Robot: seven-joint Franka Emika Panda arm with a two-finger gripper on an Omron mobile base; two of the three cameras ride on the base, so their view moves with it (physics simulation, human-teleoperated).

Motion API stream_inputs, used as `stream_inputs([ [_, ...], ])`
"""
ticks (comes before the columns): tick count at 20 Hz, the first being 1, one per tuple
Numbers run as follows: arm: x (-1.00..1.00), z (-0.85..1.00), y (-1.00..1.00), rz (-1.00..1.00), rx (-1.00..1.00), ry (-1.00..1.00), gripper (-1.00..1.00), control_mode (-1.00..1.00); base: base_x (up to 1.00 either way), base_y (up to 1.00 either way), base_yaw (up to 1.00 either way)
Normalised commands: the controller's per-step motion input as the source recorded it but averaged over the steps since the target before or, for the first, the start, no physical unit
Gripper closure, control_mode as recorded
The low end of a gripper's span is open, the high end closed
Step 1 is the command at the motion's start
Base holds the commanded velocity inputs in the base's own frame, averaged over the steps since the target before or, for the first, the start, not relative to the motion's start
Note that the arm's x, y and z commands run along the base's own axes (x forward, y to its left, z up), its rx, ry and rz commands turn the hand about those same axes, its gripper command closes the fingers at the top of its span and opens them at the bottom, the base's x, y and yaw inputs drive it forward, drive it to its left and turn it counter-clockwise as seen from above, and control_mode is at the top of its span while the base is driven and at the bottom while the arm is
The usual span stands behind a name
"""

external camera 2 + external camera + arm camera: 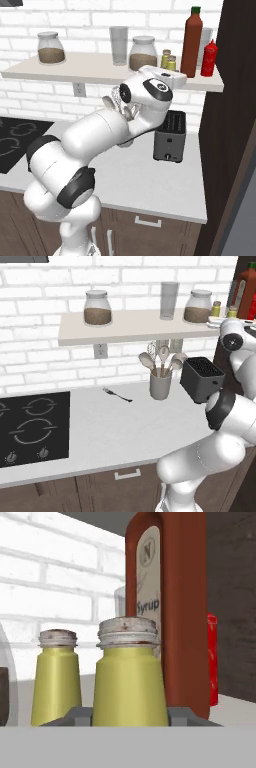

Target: Put the shaker and condiment bottle from the counter next to their counterparts in the cabinet.

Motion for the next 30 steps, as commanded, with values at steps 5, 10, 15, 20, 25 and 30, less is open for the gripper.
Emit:
stream_inputs([
  [5,0.37,0.00,0.25,0.00,0.11,-0.03,1.00,-1.00,0.00,0.00,0.00],
  [10,0.05,0.00,0.29,0.00,0.03,-0.05,-1.00,-1.00,0.00,0.00,0.00],
  [15,0.00,0.00,0.22,0.00,0.00,0.00,-1.00,-1.00,0.00,0.00,0.00],
  [20,0.00,0.00,0.20,0.00,0.00,0.00,-1.00,-1.00,0.00,0.00,0.00],
  [25,-0.04,0.19,0.28,0.00,0.01,-0.09,-1.00,-1.00,0.00,0.00,0.00],
  [30,-0.67,0.40,0.00,0.00,0.04,-0.21,-1.00,-1.00,0.00,0.00,0.00],
])
